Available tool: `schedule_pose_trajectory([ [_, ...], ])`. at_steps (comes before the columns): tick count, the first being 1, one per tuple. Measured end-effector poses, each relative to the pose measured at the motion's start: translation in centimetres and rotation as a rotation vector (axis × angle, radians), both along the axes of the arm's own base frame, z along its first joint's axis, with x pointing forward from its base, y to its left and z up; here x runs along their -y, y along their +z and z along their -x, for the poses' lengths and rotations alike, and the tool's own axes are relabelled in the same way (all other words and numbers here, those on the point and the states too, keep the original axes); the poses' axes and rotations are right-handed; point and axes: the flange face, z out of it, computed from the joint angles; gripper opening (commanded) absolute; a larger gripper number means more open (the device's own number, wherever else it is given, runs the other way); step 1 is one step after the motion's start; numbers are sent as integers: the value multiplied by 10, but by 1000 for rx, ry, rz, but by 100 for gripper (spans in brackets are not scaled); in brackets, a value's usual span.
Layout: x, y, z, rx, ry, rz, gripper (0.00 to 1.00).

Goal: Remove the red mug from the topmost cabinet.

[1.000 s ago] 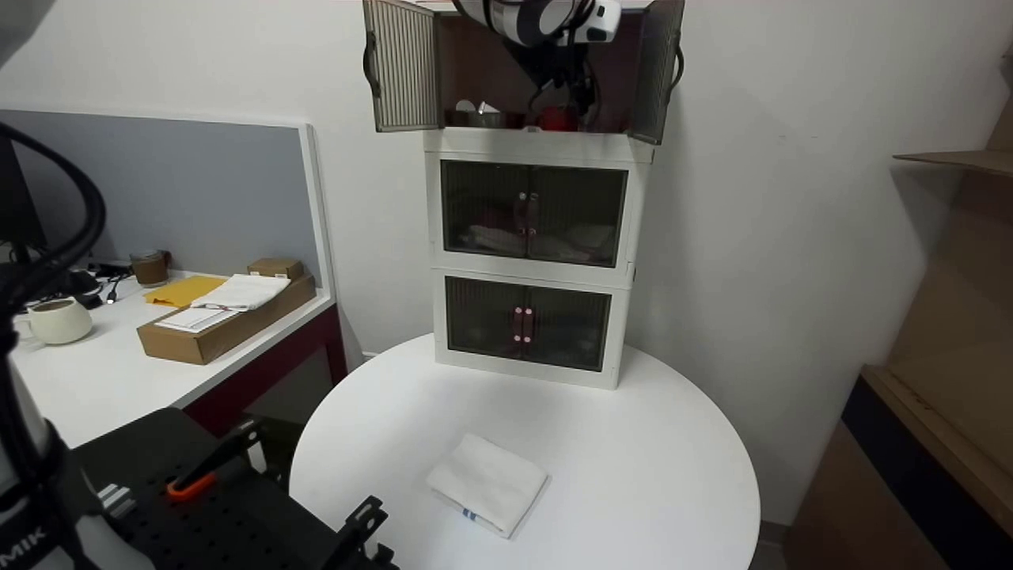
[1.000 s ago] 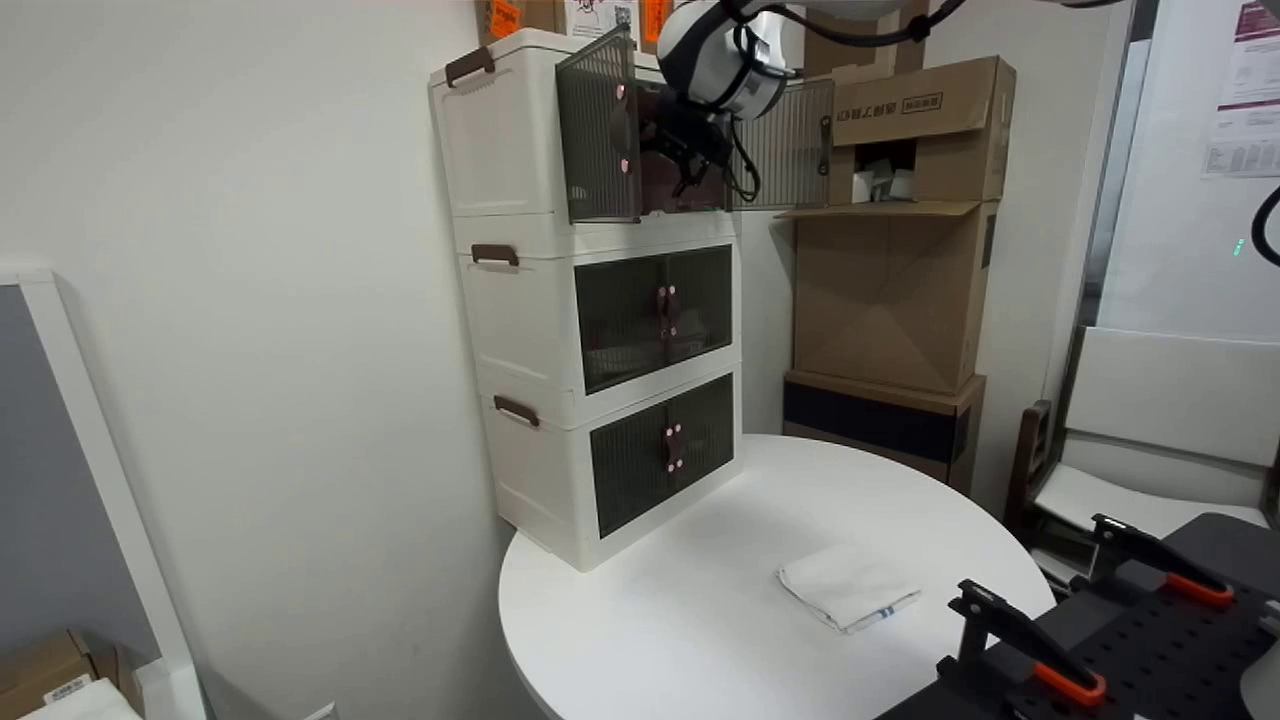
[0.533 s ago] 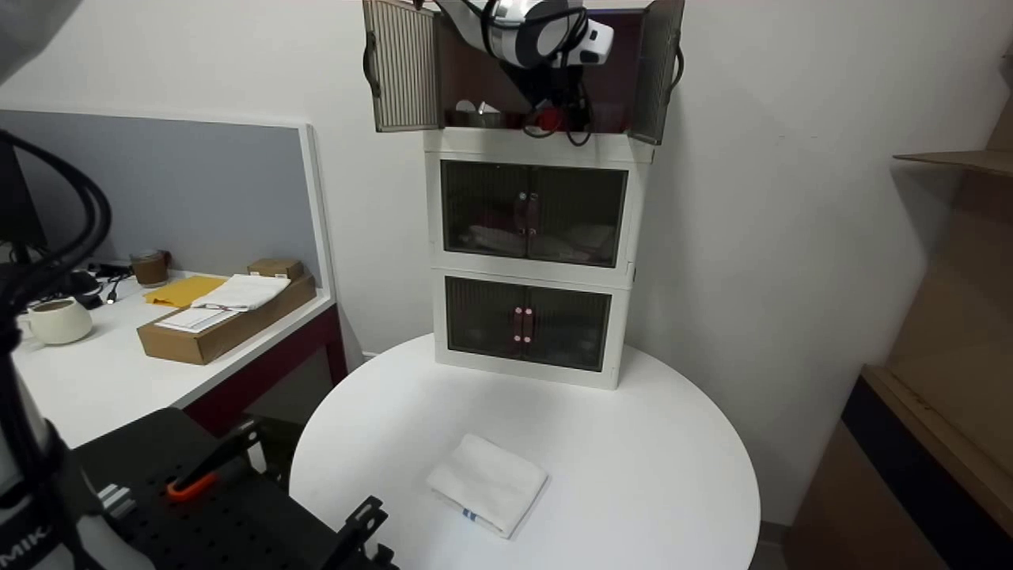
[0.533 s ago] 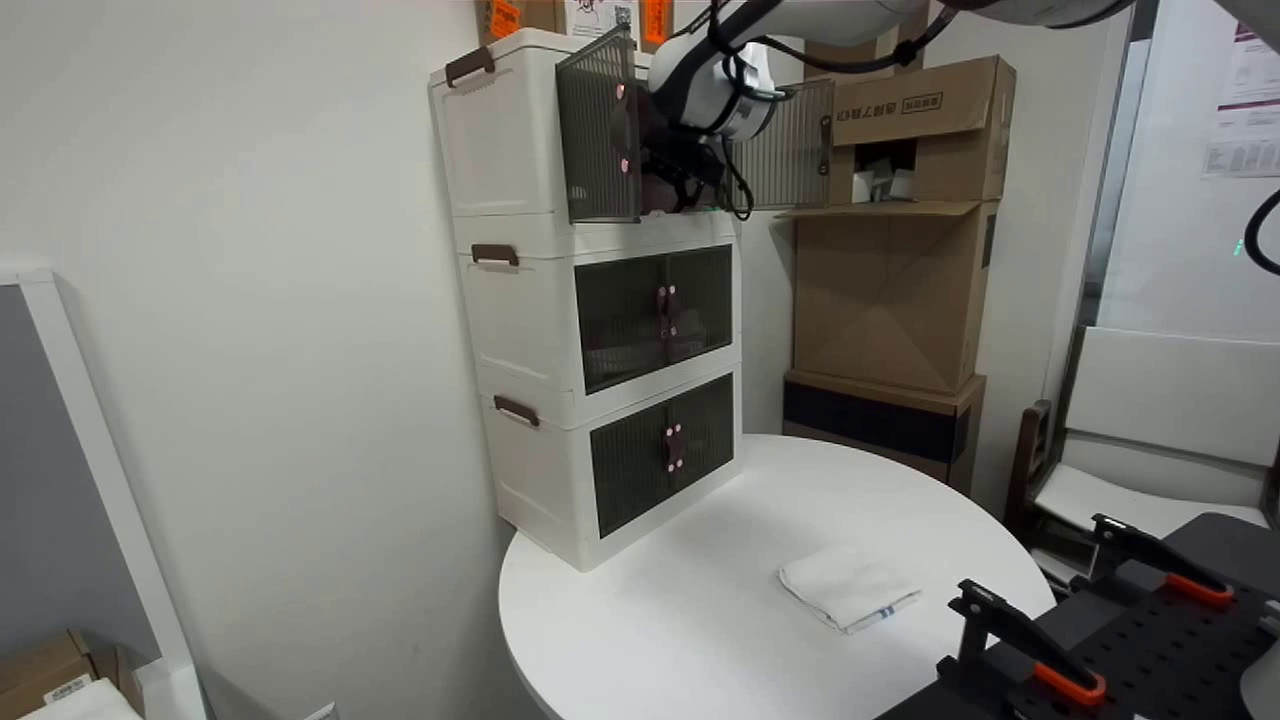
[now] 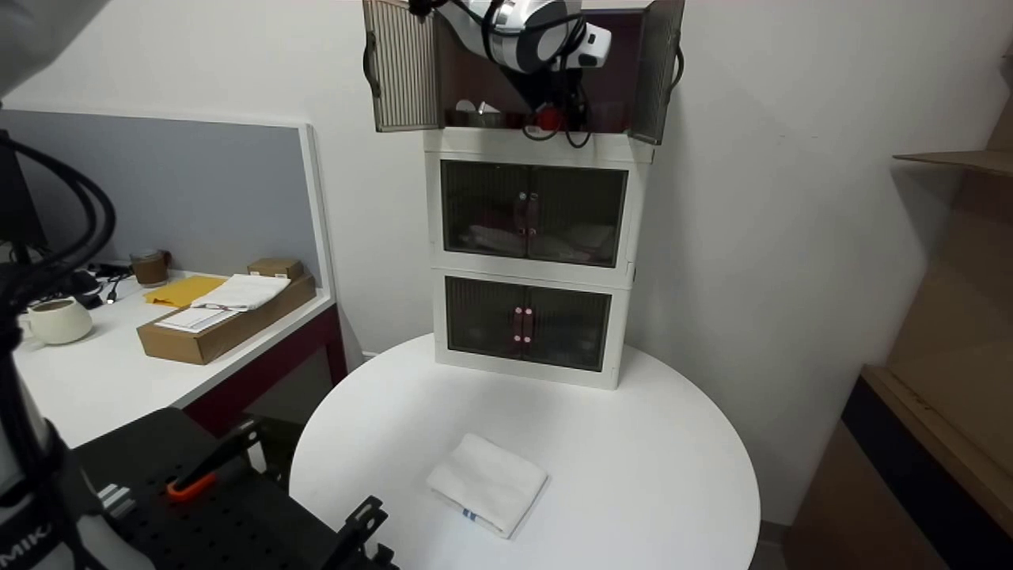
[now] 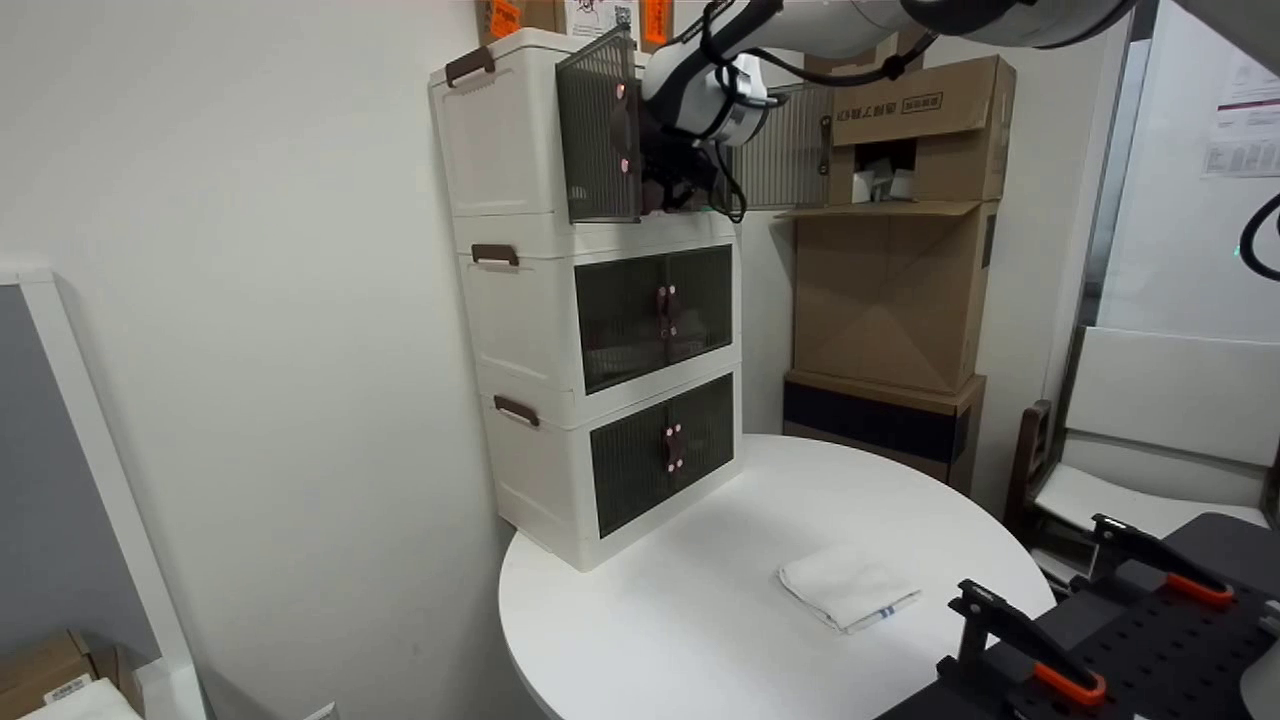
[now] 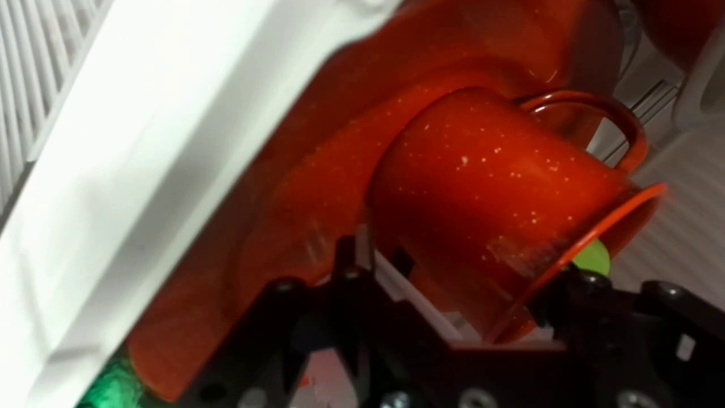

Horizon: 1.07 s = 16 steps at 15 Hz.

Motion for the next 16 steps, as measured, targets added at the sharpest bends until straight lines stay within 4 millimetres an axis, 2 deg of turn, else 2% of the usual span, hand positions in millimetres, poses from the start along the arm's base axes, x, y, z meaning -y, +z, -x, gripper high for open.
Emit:
schedule_pose_trajectory([
  [4,-1,6,-1,6,4,-1,1],
  [13,2,16,-1,6,24,-11,2],
  [16,12,22,3,-28,78,14,2],
])
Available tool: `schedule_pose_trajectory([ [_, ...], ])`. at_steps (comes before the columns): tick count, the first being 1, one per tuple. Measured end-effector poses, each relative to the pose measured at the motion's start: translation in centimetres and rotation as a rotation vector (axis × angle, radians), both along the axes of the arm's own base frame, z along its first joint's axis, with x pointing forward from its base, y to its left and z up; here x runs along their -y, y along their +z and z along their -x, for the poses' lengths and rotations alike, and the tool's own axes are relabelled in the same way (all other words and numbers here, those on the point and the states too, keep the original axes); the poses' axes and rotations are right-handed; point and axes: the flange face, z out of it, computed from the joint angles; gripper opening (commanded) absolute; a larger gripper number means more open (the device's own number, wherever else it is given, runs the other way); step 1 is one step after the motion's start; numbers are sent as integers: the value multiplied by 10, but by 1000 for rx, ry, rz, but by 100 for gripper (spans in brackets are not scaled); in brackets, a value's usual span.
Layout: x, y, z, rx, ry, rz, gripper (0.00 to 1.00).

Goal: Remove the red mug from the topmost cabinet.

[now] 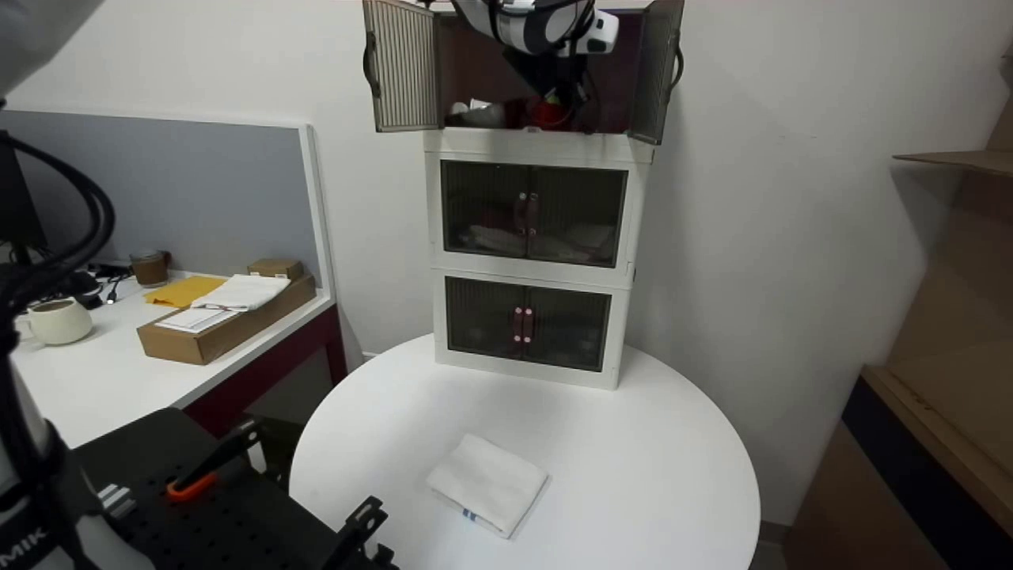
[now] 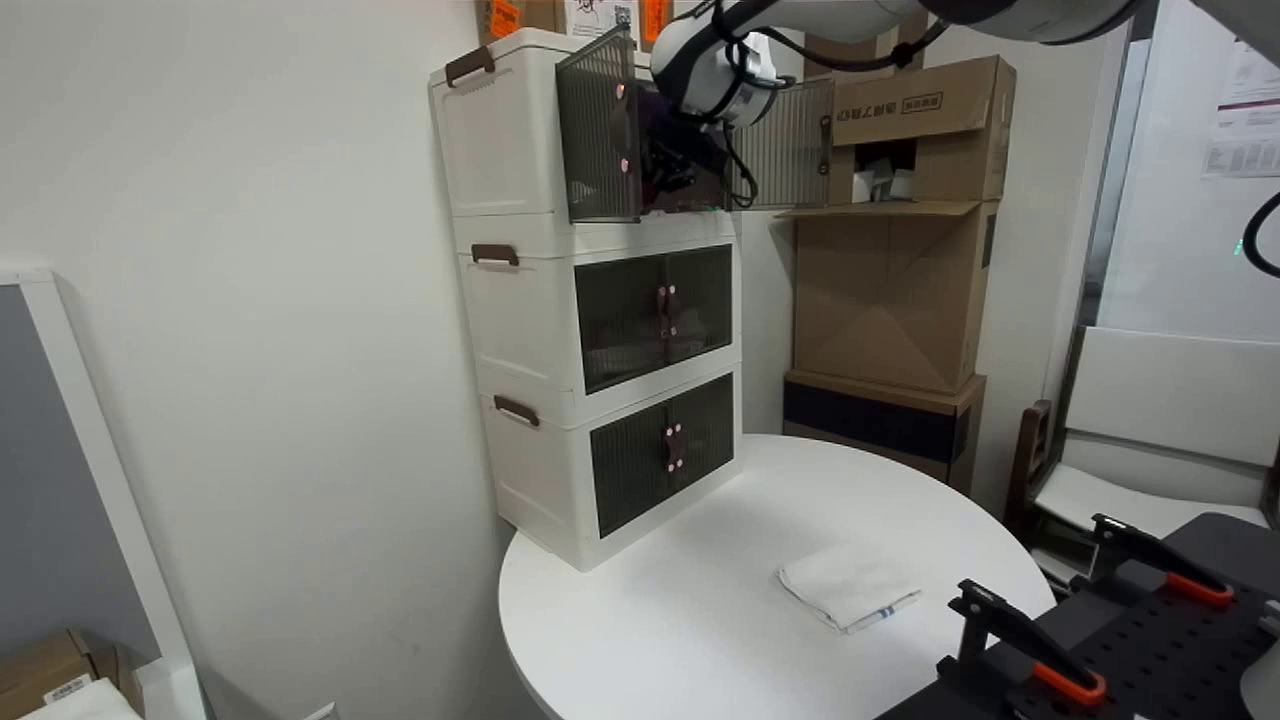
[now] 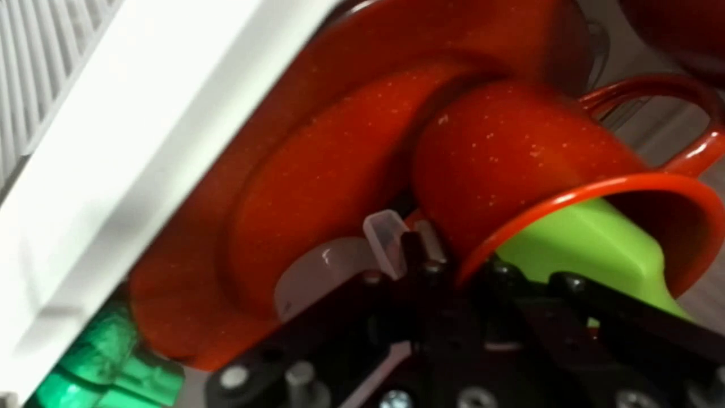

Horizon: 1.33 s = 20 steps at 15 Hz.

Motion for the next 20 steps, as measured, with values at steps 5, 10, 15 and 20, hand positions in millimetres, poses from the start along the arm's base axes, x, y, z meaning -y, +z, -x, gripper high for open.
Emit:
schedule_pose_trajectory([
  [5,35,39,14,-2,44,91,2],
  [10,63,70,31,18,57,188,2],
  [15,62,79,49,-43,219,202,2],
  [20,87,74,84,-142,342,248,2],
])
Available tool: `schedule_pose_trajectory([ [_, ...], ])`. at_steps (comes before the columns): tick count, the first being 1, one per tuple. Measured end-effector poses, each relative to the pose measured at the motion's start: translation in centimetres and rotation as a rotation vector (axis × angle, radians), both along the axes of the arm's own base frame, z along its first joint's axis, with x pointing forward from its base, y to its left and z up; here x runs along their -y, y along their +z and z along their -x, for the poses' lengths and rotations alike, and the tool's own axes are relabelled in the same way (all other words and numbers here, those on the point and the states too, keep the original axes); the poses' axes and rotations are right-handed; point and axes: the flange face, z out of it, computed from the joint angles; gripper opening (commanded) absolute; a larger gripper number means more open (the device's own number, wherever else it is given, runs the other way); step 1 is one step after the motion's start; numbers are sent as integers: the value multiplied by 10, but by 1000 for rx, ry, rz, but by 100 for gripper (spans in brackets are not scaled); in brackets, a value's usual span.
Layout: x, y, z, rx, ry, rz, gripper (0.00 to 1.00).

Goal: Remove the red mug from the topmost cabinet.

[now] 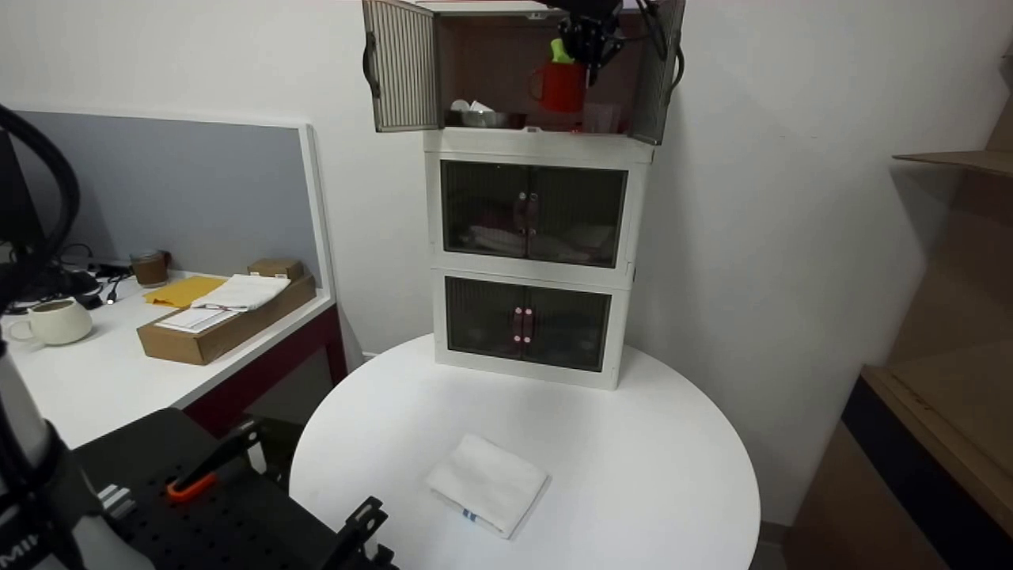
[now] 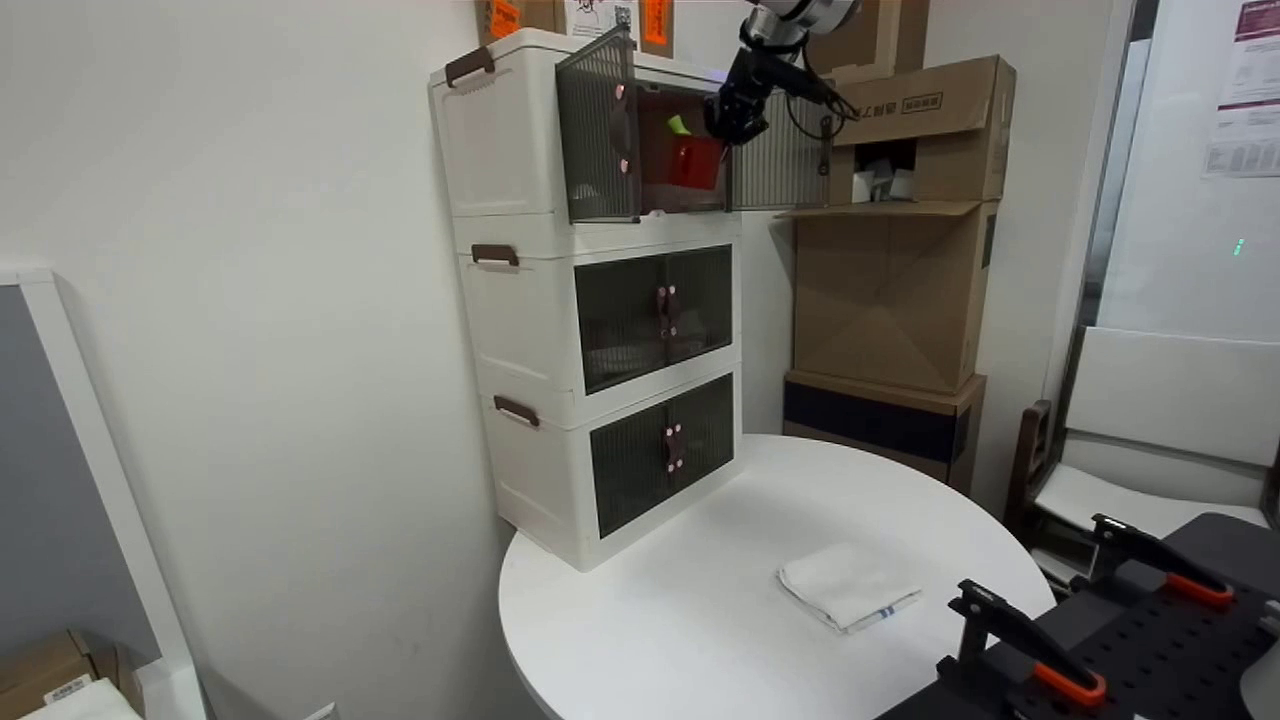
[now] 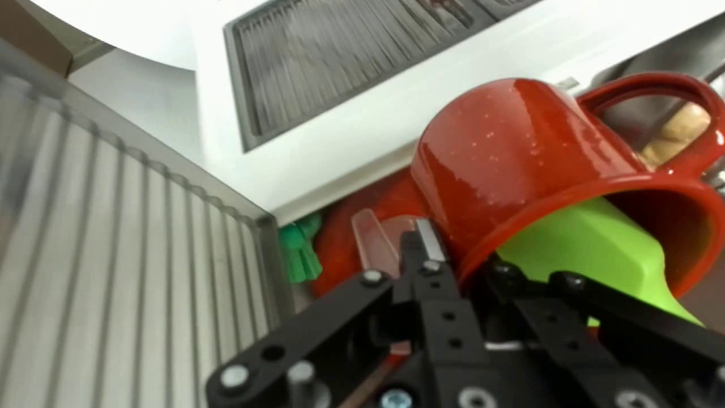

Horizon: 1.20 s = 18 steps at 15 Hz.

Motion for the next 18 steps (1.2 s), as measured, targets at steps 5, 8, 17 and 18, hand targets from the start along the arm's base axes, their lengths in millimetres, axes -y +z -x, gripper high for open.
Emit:
schedule_pose_trajectory([
  [5,48,-23,47,-37,-33,109,2],
  [8,57,-81,69,-95,-55,117,2],
  [17,88,-325,132,-275,-136,215,2],
  [18,98,-345,136,-279,-149,229,2],
])
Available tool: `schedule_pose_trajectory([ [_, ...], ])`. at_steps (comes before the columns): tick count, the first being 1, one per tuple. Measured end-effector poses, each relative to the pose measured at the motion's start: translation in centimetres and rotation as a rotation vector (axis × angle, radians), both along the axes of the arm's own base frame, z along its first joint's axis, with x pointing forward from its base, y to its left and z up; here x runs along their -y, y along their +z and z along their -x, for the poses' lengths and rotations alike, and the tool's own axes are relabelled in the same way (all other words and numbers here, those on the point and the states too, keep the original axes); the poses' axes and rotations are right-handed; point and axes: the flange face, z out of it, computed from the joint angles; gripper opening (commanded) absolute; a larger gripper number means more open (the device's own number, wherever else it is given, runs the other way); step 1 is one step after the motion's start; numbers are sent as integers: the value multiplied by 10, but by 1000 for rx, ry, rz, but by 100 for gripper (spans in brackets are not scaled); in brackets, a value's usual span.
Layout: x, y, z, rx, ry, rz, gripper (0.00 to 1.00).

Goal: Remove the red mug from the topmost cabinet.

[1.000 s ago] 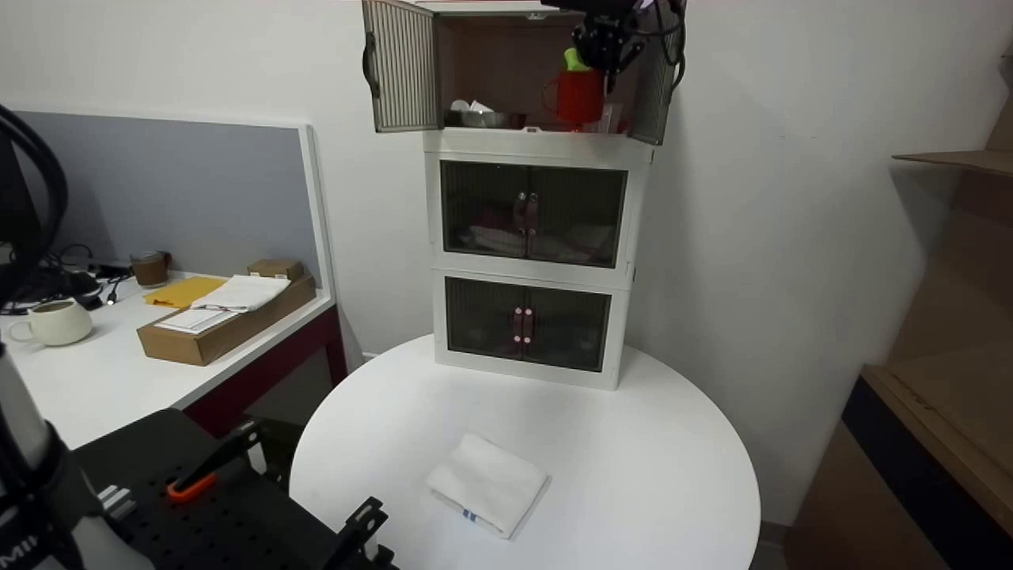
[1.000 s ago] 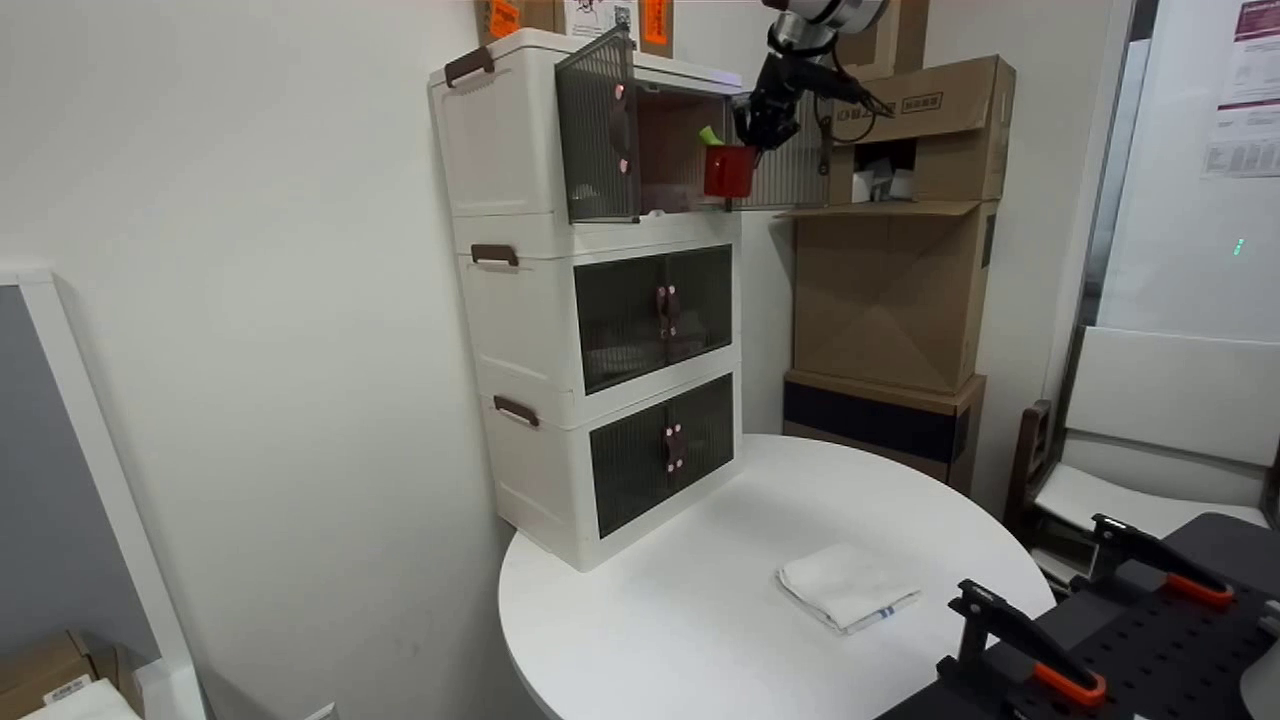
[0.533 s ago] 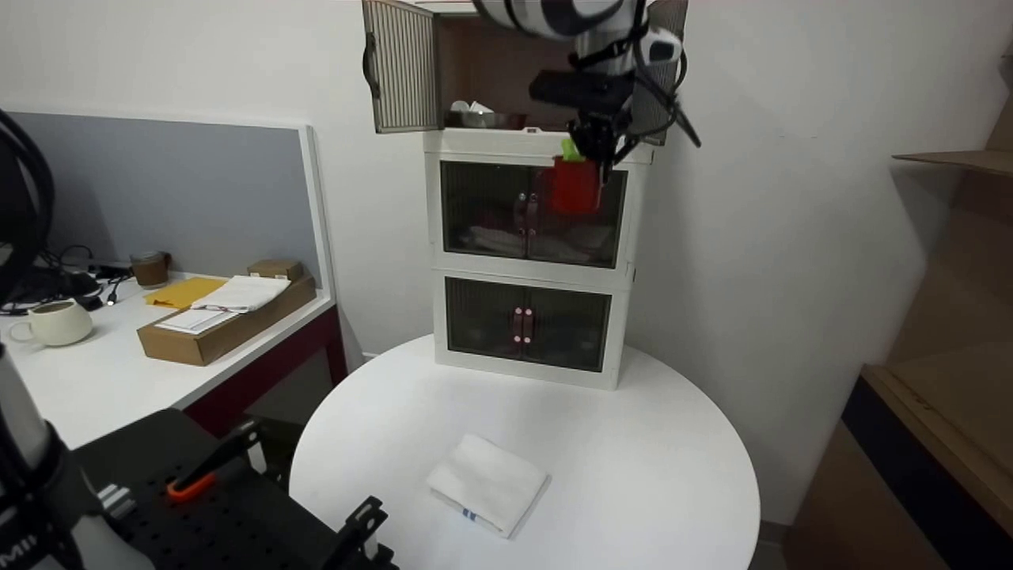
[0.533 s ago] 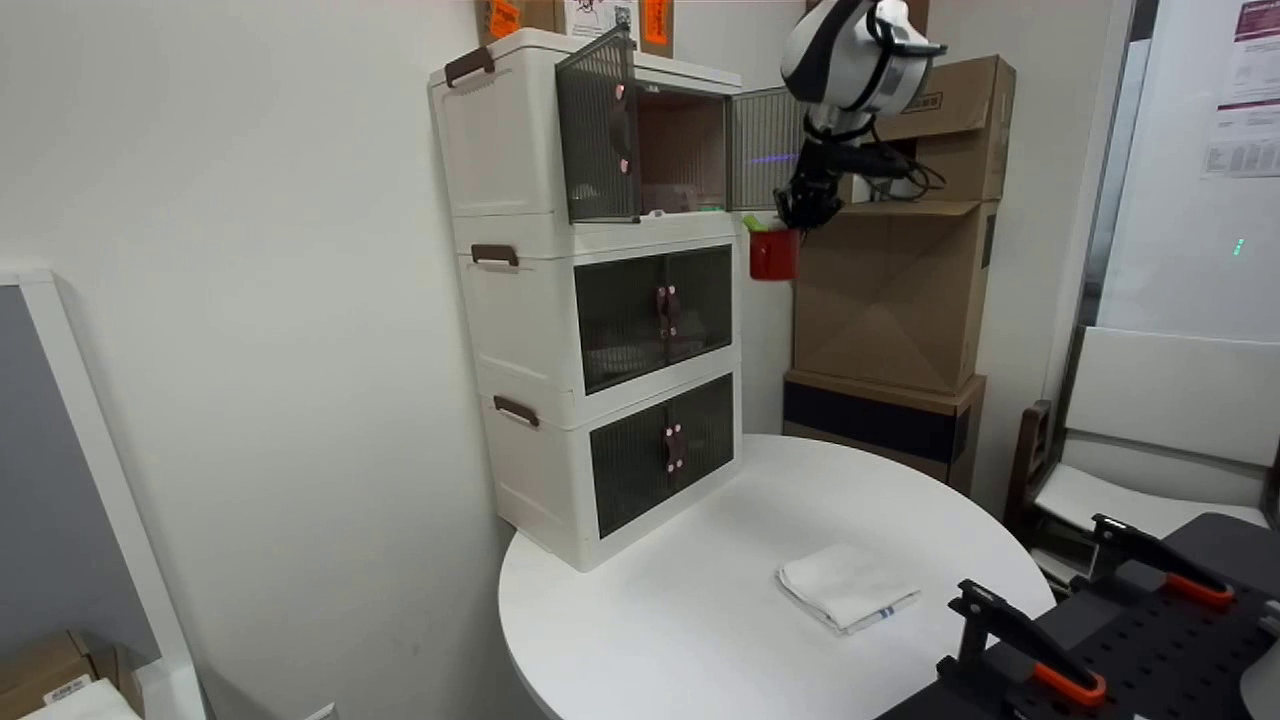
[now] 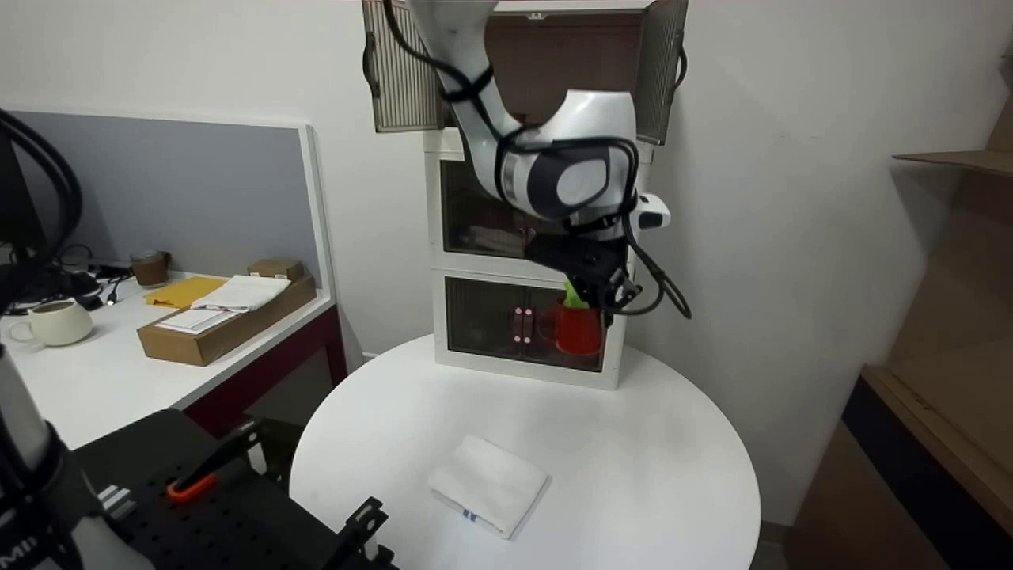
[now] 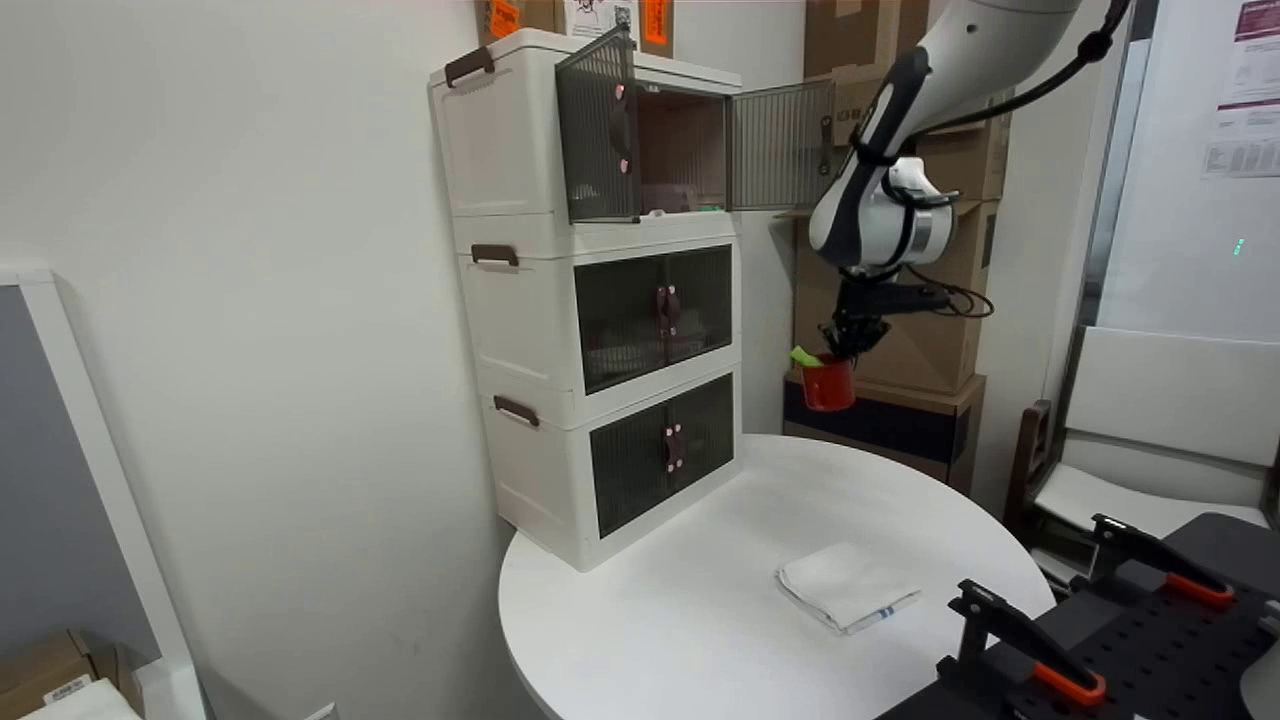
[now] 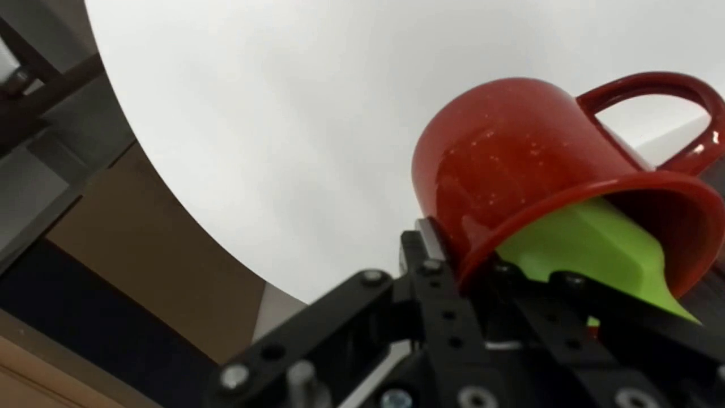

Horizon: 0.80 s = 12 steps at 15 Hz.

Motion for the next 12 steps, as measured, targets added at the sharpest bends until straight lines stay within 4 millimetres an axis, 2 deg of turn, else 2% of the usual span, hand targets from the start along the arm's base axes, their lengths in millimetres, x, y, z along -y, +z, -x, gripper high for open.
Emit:
schedule_pose_trajectory([
  [3,35,-43,10,20,-50,38,2],
  [8,106,-83,10,75,-119,120,2],
  [10,125,-105,10,65,-126,134,2],
  [12,135,-130,8,51,-127,138,2],
])
